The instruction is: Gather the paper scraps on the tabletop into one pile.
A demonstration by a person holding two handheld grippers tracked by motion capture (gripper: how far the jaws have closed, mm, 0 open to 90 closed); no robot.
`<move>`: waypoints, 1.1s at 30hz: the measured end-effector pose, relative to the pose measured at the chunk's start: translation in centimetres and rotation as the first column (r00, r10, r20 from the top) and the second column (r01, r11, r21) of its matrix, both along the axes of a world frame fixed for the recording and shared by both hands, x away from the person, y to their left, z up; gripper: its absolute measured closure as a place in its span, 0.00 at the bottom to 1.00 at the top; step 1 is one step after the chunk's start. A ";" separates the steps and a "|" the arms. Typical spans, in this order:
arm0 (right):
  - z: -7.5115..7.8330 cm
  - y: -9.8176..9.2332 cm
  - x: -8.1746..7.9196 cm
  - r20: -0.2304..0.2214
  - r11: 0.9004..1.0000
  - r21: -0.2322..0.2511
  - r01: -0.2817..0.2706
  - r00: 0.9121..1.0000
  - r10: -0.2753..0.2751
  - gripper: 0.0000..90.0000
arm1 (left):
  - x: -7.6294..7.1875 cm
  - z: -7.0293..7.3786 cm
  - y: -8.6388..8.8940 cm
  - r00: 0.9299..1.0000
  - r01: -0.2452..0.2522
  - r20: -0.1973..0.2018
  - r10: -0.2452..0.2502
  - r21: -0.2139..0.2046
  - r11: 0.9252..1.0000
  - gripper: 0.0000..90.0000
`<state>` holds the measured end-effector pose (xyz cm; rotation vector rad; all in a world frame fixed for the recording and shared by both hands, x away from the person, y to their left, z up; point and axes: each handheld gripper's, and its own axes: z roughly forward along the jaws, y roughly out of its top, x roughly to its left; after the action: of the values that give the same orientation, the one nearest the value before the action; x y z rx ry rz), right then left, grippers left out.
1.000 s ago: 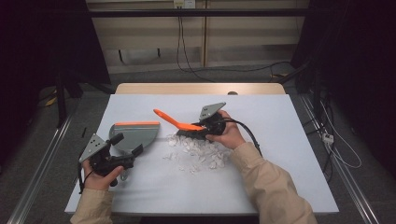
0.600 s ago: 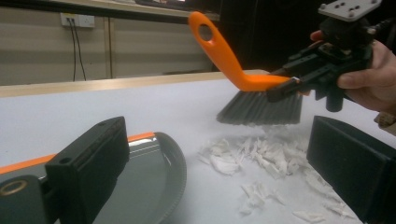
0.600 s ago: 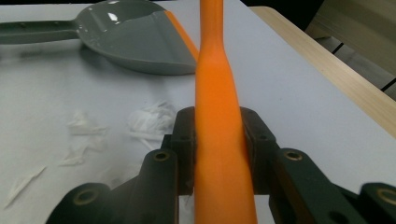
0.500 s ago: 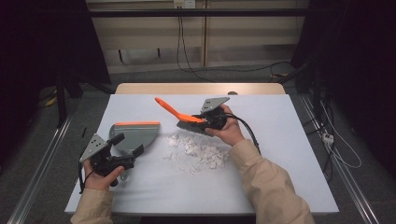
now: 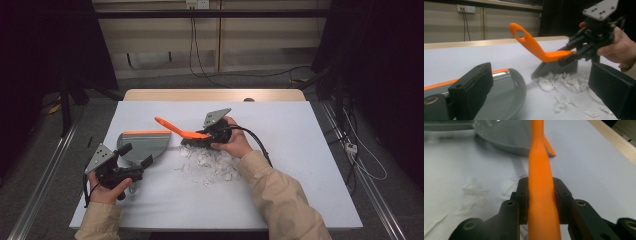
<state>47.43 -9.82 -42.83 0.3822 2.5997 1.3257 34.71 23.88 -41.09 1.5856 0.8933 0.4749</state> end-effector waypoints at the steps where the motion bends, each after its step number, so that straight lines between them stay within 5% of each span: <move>1: 0.1 -0.2 -0.4 -0.004 1.000 -0.001 -0.019 1.000 0.019 0.80 | 0.0 0.0 0.0 1.000 0.001 -0.001 -0.001 0.003 1.000 0.06; 6: 0.9 -1.7 -2.3 0.001 1.000 0.006 -0.022 1.000 0.022 0.80 | 0.1 -0.2 -0.3 1.000 0.020 -0.006 -0.020 0.019 1.000 0.06; 13: 3.0 -4.5 -2.8 0.019 0.987 0.093 0.131 0.991 -0.133 0.80 | 0.4 -0.3 -0.6 0.999 0.050 -0.008 -0.050 0.014 0.999 0.06; 20: 2.8 -7.6 -2.9 -0.007 0.950 0.089 0.300 0.954 -0.300 0.80 | 0.6 -0.5 -0.8 0.997 0.074 -0.011 -0.074 0.006 0.997 0.06; 25: 1.8 -9.7 -3.3 -0.008 0.914 0.068 0.400 0.916 -0.400 0.79 | 0.6 -0.5 -1.0 0.996 0.088 -0.010 -0.087 0.006 0.996 0.06; 33: 0.1 -11.8 -4.0 -0.014 0.889 0.027 0.457 0.889 -0.457 0.79 | 0.6 -0.5 -0.9 0.996 0.084 -0.008 -0.084 0.003 0.996 0.06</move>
<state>43.46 -21.60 -42.76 0.9398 2.2894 1.1899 35.30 22.95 -41.54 1.6222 0.8284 0.4116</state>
